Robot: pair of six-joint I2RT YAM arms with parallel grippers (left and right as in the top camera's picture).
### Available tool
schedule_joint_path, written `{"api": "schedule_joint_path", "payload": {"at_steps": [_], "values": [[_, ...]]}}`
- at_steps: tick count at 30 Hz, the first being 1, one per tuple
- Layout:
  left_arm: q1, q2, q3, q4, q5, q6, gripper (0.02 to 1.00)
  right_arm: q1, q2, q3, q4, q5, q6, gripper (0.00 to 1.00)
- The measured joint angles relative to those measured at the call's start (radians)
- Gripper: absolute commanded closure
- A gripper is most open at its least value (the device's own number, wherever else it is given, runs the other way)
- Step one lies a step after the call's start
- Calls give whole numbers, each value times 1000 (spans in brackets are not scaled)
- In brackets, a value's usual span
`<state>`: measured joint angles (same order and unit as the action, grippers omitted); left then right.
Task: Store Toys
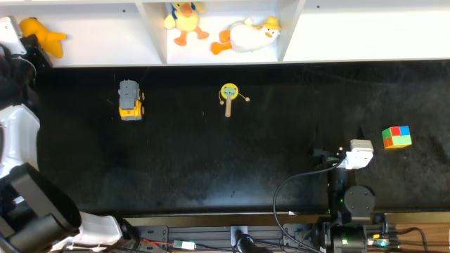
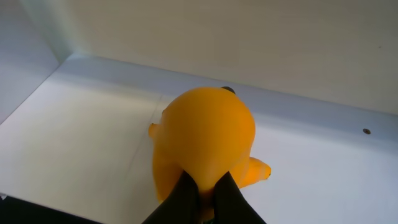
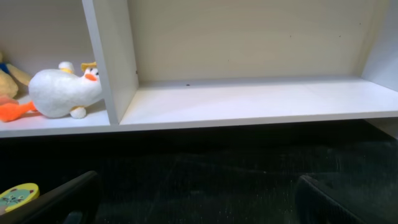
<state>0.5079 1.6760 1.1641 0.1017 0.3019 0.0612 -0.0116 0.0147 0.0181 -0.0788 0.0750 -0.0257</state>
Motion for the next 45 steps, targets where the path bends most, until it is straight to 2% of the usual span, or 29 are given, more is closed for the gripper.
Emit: {"api": "schedule_joint_path", "payload": {"at_steps": [3, 5, 8, 10, 13, 14, 28, 37, 45], "values": [[-3, 2, 0, 1, 0, 0, 901, 0, 0, 0, 0, 0, 0, 5], [-4, 2, 0, 0, 0, -1, 798, 0, 0, 0, 0, 0, 0, 5], [-4, 2, 0, 3, 0, -2, 698, 0, 0, 0, 0, 0, 0, 5], [-4, 2, 0, 4, 0, 0, 555, 0, 0, 0, 0, 0, 0, 7], [-4, 2, 0, 4, 0, 2, 119, 0, 0, 0, 0, 0, 0, 5], [-5, 2, 0, 4, 0, 4, 20, 0, 0, 0, 0, 0, 0, 7], [-5, 4, 0, 3, 0, 8, 20, 0, 0, 0, 0, 0, 0, 7], [-1, -8, 2, -119, -8, 43, 20, 0, 0, 0, 0, 0, 0, 5], [16, -63, -13, -109, 7, 50, 20, 0, 0, 0, 0, 0, 0, 5]]}}
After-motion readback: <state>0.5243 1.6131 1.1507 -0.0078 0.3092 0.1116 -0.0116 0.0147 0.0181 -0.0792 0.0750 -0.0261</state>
